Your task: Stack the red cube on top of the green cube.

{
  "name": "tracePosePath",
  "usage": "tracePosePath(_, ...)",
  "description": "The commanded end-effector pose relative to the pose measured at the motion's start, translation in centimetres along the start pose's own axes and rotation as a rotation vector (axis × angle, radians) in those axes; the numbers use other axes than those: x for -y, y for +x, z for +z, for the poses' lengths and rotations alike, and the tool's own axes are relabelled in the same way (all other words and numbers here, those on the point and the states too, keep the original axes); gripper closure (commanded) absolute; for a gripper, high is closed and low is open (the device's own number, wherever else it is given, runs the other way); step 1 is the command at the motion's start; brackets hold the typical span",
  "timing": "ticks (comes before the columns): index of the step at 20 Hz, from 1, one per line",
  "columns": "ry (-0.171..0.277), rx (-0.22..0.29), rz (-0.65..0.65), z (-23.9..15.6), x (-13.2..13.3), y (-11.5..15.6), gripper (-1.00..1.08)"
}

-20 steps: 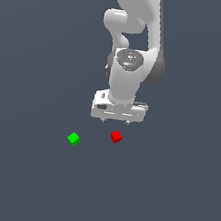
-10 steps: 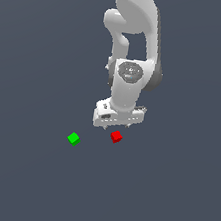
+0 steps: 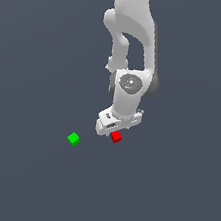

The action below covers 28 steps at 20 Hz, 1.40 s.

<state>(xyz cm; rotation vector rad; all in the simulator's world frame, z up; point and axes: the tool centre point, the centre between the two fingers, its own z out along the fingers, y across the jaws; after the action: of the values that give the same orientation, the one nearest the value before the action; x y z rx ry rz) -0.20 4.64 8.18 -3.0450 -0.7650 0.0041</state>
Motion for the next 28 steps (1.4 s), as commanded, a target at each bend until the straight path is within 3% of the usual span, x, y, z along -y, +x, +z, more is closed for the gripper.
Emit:
tracePosePath(1, -0.001, -0.002, -0.037, 0.6, 0.1, 0.1, -0.92)
tracePosePath(14, -0.002, -0.002, -0.069, 1.5, 0.2, 0.1, -0.92)
tracePosePath(28, -0.003, -0.002, -0.069, 6.2, 0.2, 0.1, -0.92)
